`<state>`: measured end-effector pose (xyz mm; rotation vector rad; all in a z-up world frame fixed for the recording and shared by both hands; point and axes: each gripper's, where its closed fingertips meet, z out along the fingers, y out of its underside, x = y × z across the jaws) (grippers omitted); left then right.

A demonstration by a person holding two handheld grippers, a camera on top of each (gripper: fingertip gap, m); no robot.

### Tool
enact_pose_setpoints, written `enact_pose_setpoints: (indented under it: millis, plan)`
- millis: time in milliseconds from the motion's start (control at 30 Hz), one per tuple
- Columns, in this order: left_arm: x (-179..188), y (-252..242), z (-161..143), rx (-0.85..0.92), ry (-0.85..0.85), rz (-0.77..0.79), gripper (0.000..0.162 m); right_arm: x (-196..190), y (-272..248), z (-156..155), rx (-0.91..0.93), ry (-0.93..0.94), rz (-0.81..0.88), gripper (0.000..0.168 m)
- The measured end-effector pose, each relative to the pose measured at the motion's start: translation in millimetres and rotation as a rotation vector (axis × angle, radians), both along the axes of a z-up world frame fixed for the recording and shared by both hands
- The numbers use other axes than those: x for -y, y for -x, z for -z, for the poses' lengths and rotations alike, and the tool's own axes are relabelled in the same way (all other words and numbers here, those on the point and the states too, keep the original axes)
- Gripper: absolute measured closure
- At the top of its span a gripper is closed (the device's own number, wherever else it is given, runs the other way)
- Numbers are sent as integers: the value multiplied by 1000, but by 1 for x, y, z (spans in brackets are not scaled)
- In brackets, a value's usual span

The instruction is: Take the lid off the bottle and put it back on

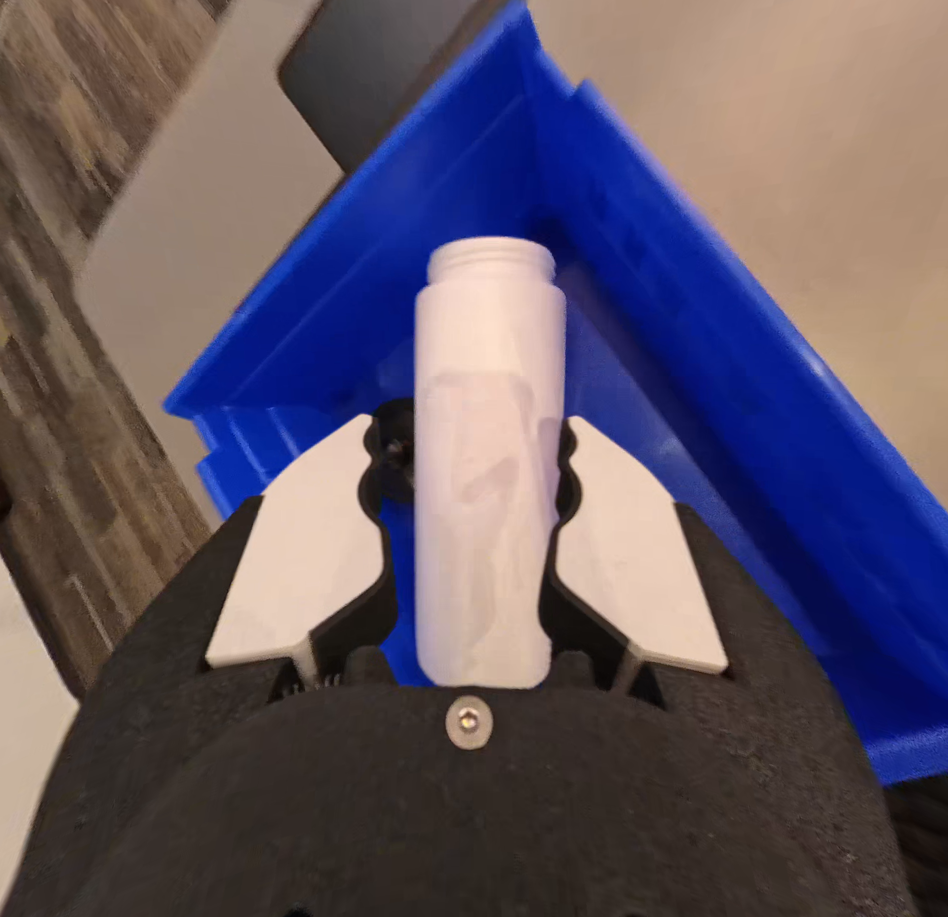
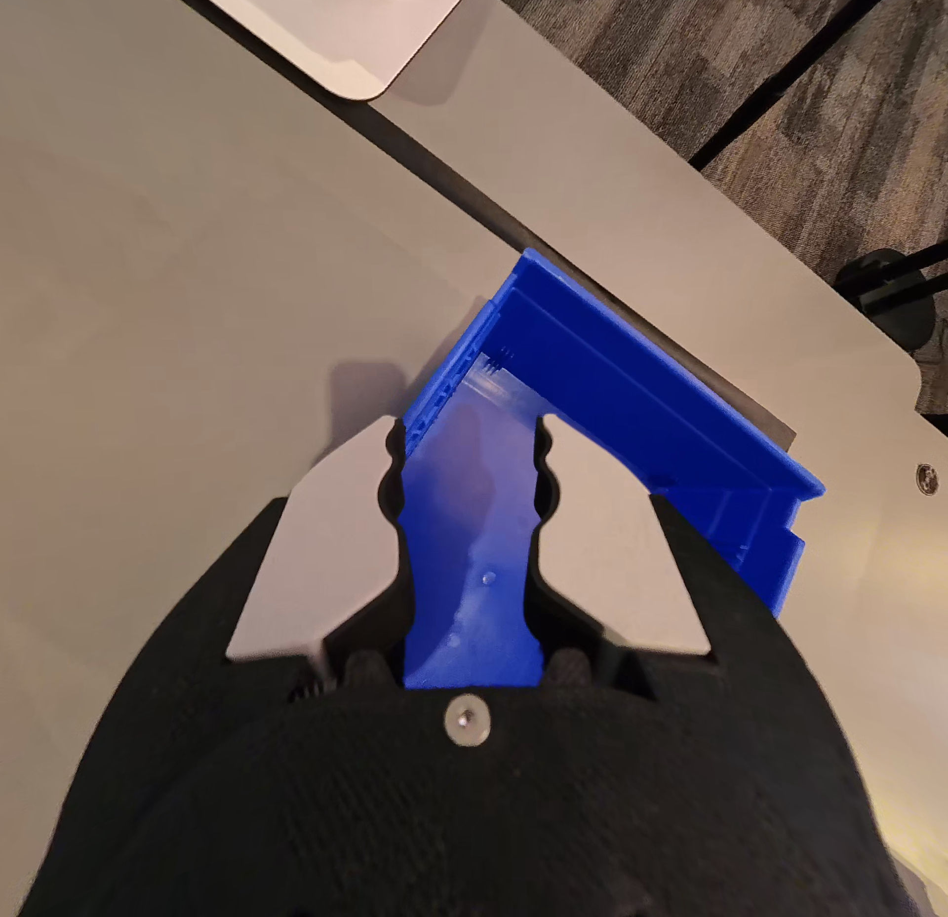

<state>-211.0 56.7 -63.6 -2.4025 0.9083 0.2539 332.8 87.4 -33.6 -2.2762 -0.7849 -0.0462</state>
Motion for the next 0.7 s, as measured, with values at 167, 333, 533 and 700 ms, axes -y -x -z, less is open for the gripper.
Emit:
enact_pose_setpoints:
  millis: [167, 333, 533, 700]
  plan:
    - [-1, 16, 45, -166, 165, -80, 82, 2, 5, 5, 12, 24, -22, 118]
    - [1, 13, 53, -198, 211, -78, 88, 4, 10, 15, 52, 61, -47, 118]
    - [1, 4, 48, -176, 202, -48, 88, 5, 13, 25, 95, 87, -69, 117]
    - [-3, 4, 15, -70, 84, -71, 89, 4, 13, 26, 92, 92, -69, 117]
